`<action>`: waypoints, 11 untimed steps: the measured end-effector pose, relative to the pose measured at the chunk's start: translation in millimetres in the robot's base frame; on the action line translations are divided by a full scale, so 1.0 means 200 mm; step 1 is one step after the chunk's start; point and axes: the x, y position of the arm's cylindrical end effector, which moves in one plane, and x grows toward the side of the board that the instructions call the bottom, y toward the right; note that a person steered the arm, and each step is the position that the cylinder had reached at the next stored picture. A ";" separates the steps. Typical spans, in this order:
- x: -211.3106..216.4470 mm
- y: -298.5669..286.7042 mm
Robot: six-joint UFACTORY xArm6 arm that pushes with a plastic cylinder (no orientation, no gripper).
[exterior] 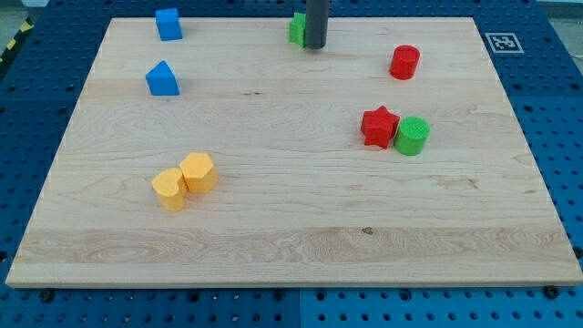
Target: Move your arm towards yellow heart
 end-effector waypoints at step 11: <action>1.46 -1.17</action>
